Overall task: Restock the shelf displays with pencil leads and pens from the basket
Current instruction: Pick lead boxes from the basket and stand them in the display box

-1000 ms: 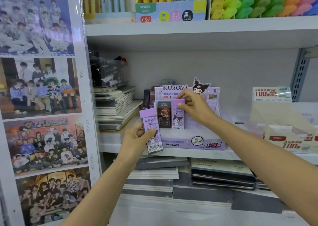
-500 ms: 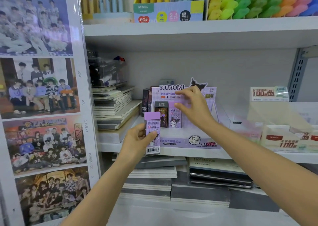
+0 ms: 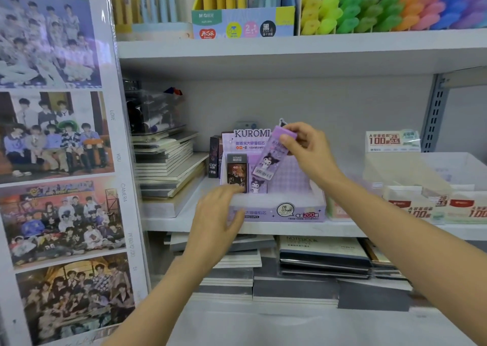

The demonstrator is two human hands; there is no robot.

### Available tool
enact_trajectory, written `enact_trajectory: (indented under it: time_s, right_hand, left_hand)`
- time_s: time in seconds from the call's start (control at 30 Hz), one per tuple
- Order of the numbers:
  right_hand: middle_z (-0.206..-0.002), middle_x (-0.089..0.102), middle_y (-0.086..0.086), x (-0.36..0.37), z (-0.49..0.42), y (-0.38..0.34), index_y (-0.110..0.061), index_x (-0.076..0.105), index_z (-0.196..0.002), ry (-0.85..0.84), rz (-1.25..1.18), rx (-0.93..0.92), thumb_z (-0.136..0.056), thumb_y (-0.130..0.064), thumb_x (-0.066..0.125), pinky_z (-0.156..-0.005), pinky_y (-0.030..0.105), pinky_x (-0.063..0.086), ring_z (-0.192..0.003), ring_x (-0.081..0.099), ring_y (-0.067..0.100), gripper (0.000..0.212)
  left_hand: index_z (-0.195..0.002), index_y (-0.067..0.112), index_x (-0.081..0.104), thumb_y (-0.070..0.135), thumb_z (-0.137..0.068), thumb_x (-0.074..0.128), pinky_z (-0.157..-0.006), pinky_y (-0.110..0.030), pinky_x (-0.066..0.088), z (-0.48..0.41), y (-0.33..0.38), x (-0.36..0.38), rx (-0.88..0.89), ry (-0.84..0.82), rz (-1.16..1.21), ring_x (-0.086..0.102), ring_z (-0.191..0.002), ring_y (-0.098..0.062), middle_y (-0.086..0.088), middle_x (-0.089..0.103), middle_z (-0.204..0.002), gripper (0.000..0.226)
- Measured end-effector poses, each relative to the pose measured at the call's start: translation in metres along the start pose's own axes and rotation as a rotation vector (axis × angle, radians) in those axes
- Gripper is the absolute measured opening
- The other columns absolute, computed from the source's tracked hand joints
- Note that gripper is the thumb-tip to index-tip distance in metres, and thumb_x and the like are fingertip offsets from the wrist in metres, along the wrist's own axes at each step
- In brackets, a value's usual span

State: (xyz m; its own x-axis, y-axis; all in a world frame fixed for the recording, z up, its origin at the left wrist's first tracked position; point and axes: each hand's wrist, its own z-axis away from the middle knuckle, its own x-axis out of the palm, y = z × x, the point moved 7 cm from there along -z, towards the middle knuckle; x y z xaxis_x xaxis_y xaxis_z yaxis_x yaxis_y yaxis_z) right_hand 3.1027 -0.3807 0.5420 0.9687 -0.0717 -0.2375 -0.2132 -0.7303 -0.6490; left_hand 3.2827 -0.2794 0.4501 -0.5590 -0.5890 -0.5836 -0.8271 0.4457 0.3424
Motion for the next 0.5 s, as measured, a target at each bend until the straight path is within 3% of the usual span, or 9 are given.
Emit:
enact_trajectory:
  time_s: [0.1, 0.17, 0.4, 0.5]
  right_hand:
    - [-0.101, 0.07, 0.009, 0.001, 0.001, 0.007, -0.007, 0.066, -0.109, -0.014, 0.071, 0.006, -0.092, -0.01, 0.063, -0.085, 0.048, 0.056, -0.094, 0.067, 0.027, 0.017]
    - [-0.101, 0.071, 0.008, 0.012, 0.006, 0.012, -0.007, 0.068, -0.11, -0.051, 0.139, 0.006, -0.09, -0.01, 0.065, -0.083, 0.046, 0.057, -0.092, 0.068, 0.025, 0.02]
    - [-0.101, 0.07, 0.001, 0.029, -0.002, 0.015, -0.004, 0.069, -0.115, -0.172, 0.253, -0.058, -0.089, -0.009, 0.068, -0.078, 0.036, 0.06, -0.087, 0.068, 0.017, 0.027]
    - [-0.107, 0.072, 0.008, 0.032, -0.01, 0.019, -0.003, 0.068, -0.117, -0.219, 0.238, -0.013, -0.087, -0.008, 0.069, -0.077, 0.028, 0.06, -0.086, 0.069, 0.014, 0.03]
  left_hand:
    - [-0.143, 0.022, 0.042, 0.033, -0.097, 0.053, -0.118, -0.034, 0.016, 0.009, 0.0, 0.024, 0.082, -0.186, -0.226, 0.028, -0.143, -0.015, 0.005, 0.042, -0.148, 0.048]
    - [-0.146, 0.027, 0.036, 0.036, -0.099, 0.048, -0.118, -0.034, 0.015, 0.013, -0.004, 0.033, 0.097, -0.239, -0.297, 0.028, -0.14, -0.011, 0.008, 0.039, -0.149, 0.05]
    - [-0.147, 0.032, 0.03, 0.033, -0.098, 0.045, -0.116, -0.032, 0.018, 0.013, -0.005, 0.035, 0.107, -0.222, -0.365, 0.028, -0.137, -0.009, 0.012, 0.035, -0.147, 0.051]
    - [-0.148, 0.033, 0.028, 0.032, -0.099, 0.043, -0.115, -0.03, 0.016, 0.013, -0.006, 0.036, 0.104, -0.215, -0.377, 0.028, -0.136, -0.008, 0.012, 0.036, -0.146, 0.051]
